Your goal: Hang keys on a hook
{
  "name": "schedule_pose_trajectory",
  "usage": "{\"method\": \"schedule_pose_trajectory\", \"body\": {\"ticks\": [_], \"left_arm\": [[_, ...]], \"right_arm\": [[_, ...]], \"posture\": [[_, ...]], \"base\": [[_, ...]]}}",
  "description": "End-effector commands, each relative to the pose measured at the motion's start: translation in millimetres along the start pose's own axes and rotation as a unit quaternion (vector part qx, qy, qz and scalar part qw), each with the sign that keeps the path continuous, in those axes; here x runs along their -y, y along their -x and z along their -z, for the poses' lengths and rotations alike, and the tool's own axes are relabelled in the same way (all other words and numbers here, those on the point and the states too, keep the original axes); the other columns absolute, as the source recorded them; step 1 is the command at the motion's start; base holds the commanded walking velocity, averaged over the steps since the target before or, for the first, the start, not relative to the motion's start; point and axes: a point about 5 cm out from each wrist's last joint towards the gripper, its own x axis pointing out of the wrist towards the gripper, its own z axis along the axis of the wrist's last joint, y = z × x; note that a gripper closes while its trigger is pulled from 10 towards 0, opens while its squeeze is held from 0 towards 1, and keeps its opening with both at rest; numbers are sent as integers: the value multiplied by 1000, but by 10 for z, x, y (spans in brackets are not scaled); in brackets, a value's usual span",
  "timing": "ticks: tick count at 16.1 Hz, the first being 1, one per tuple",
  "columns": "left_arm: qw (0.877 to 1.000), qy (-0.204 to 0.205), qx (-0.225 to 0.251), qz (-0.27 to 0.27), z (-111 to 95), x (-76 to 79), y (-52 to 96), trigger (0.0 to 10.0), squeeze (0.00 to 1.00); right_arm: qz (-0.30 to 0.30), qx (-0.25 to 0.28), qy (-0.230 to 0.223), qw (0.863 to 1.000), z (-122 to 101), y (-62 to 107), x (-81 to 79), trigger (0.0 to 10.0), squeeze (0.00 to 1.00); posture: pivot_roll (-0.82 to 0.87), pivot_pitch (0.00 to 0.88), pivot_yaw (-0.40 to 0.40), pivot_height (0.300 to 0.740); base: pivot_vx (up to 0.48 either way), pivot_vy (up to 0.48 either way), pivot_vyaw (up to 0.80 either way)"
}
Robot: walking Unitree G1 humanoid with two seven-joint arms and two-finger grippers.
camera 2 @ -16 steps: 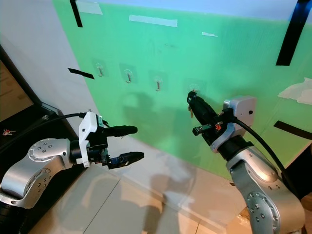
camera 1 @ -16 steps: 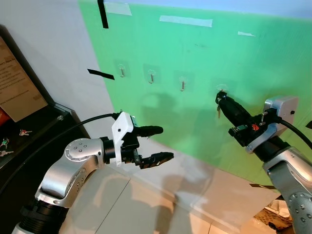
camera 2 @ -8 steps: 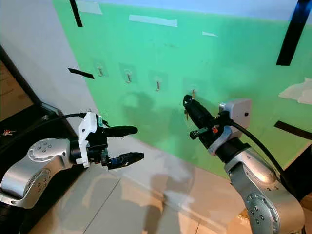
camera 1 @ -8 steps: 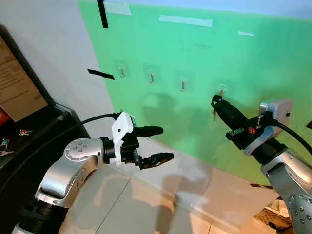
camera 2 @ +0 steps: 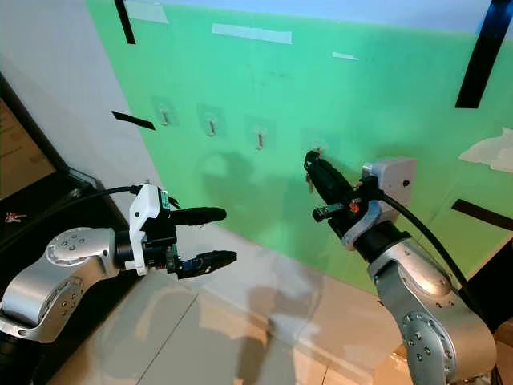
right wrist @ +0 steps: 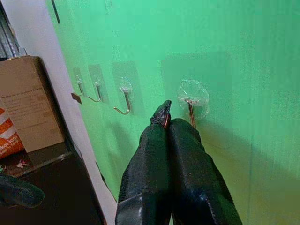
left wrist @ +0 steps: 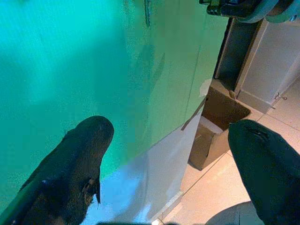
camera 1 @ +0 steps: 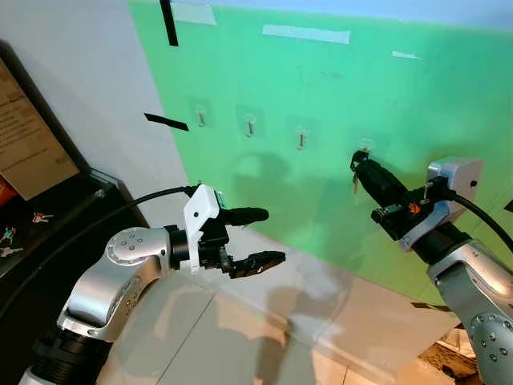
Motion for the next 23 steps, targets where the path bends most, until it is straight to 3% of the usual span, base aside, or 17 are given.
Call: {"method": "schedule_pose_trajectory", "body": {"ticks": [1, 6, 15, 20, 23], "left_arm": [[1000, -8, -7, -1, -22, -26, 16, 10000, 0], [1000, -8, -7, -1, -21, -28, 15, 10000, 0], [1000, -8, -7, -4, -23, -32, 16, 10000, 0], [1000, -9, -9, -5, -25, -43, 11, 10000, 0], [1000, -11, -8, -7, -33, -54, 12, 10000, 0]], "right_arm": [[5, 12, -5, 1000, -41, -23, 18, 10000, 0], [60, -15, -24, 998, 35, -59, 159, 10000, 0], [30, -78, -13, 996, 189, -45, 99, 10000, 0], [18, -79, -3, 997, 192, -41, 63, 10000, 0], [-8, -36, 15, 999, 54, -2, 16, 10000, 0]], "posture": [[-164, 0, 113, 740], [-161, 0, 111, 740], [-154, 0, 107, 740], [-155, 0, 109, 740], [-161, 0, 113, 740]], "base": [[0, 0, 0], [0, 0, 0], [0, 0, 0], [0, 0, 0], [0, 0, 0]]}}
